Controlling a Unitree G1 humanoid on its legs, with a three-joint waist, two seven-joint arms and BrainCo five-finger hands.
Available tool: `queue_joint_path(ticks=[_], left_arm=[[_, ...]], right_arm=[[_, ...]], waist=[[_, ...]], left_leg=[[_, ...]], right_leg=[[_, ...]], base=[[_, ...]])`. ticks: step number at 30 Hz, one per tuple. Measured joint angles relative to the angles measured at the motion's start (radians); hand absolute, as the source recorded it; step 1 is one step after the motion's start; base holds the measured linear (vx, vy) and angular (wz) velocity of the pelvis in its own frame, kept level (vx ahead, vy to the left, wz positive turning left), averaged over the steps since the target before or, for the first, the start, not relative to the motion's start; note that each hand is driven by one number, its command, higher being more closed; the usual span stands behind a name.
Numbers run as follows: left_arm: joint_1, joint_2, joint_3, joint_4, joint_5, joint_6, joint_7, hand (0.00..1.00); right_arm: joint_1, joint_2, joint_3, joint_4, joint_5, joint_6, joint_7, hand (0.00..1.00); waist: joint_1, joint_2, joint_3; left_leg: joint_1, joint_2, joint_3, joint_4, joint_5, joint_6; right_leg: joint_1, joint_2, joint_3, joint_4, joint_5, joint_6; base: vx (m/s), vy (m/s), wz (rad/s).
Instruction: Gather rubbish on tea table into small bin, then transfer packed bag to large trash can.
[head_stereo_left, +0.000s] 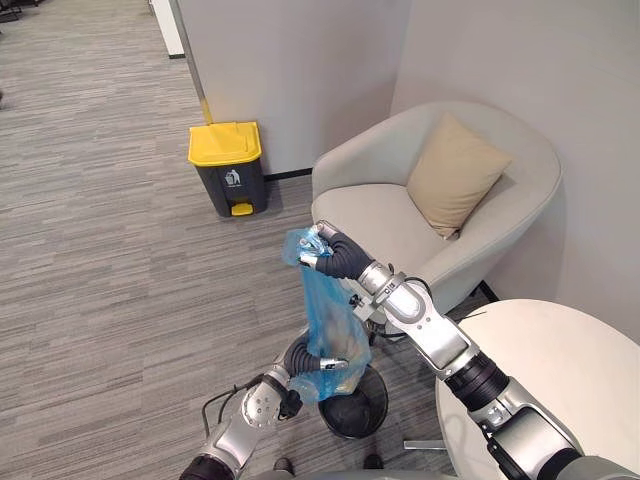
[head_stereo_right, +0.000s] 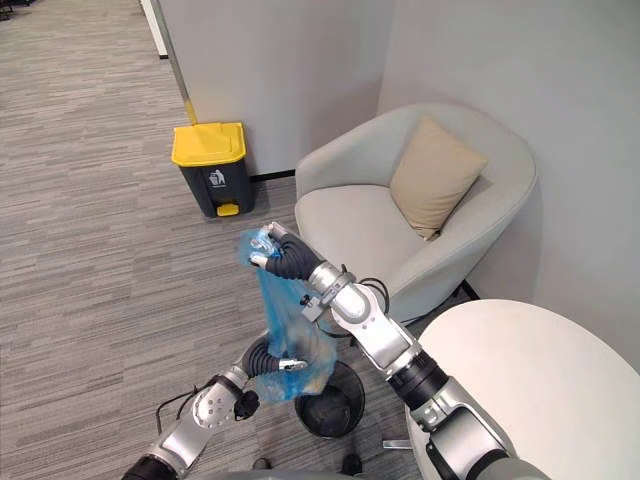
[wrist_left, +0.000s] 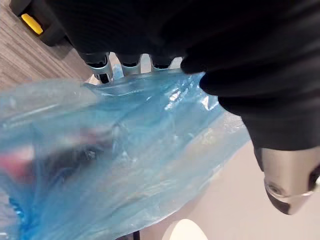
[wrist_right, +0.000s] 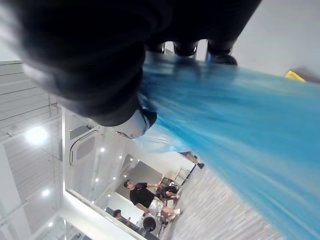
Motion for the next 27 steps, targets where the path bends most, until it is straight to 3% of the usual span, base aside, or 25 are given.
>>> queue_joint_path(ticks=[16, 27], left_arm=[[-0.011, -0.105, 0.065, -0.009, 0.031, 0.088, 0.138, 0.0], [-0.028, -0.155, 0.092, -0.053, 0.043, 0.137, 0.201, 0.0]], right_arm=[[0.002, 0.084, 0.023, 0.024, 0.021, 0.002, -0.003, 1.0], [0.056, 0.156, 0.126, 0.007, 0.146, 0.011, 0.006, 1.0]], waist=[[0.0, -0.001, 0.0], [-0.001, -0.003, 0.002]], left_leg=[[0.019, 0.0, -0.001, -0.01, 0.001, -0.001], [0.019, 0.001, -0.002, -0.011, 0.0, -0.001]], right_leg=[[0.017, 0.0, 0.0, -0.001, -0.002, 0.002], [0.018, -0.001, -0.001, -0.002, -0.003, 0.003]], base=[[0.0, 0.0, 0.0], [0.0, 0.0, 0.0]])
